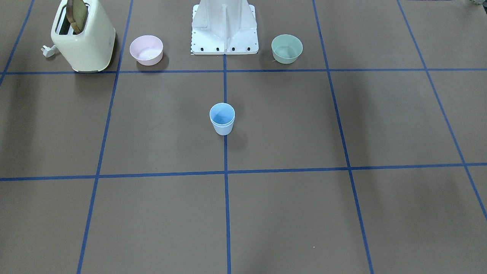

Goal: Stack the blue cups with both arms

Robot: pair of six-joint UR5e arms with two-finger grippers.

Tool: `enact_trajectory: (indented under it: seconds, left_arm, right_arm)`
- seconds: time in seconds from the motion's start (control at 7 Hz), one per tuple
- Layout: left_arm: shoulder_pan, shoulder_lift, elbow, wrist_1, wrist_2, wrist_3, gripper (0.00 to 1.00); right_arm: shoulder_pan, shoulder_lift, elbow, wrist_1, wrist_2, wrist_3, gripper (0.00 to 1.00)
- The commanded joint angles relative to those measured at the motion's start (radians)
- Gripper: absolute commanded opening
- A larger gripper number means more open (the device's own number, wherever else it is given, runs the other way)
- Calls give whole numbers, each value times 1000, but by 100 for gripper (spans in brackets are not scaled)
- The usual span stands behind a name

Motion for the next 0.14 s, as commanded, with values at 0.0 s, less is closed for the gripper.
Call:
enact_trajectory:
  seconds: [0.0]
  left_arm:
    - [0,2,1,1,-4,-3,99]
  right_arm:
    - [0,0,1,0,0,0,100]
